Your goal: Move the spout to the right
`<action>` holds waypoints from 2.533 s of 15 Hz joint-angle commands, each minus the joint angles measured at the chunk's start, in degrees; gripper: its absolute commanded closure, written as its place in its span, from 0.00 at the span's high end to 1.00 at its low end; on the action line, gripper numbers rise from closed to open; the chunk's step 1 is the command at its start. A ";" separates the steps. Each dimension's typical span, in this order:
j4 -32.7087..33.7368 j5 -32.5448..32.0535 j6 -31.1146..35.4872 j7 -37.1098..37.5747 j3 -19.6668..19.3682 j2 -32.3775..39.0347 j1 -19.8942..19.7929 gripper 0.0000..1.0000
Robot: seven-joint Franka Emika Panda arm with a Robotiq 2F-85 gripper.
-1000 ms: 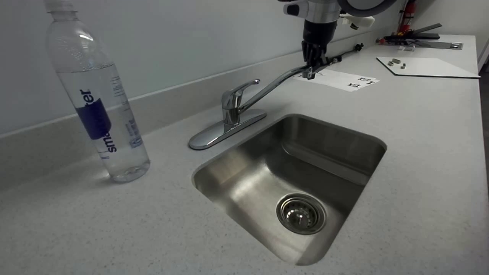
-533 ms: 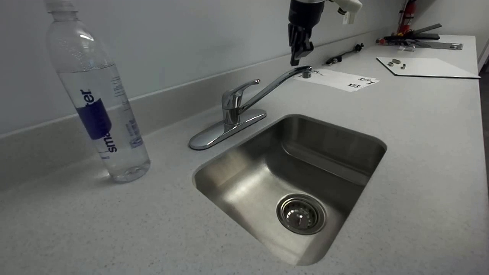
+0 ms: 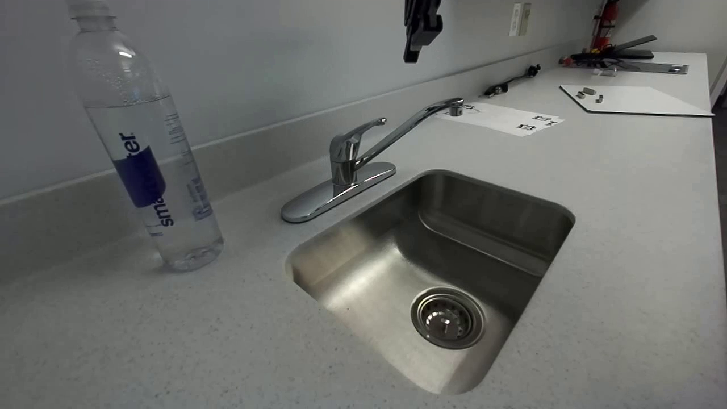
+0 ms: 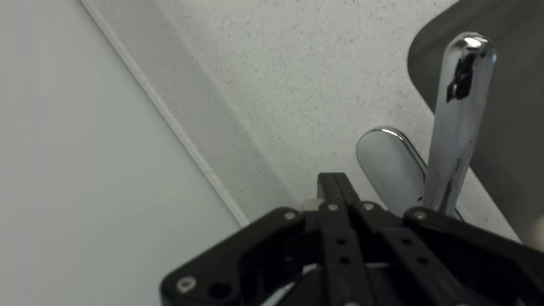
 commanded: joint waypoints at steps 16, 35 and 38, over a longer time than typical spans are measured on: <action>-26.59 6.81 1.35 10.95 7.18 -24.96 0.95 0.32; -33.66 8.11 1.03 10.57 7.15 -34.47 1.12 1.00; -33.75 8.11 1.02 10.57 7.13 -34.38 1.11 1.00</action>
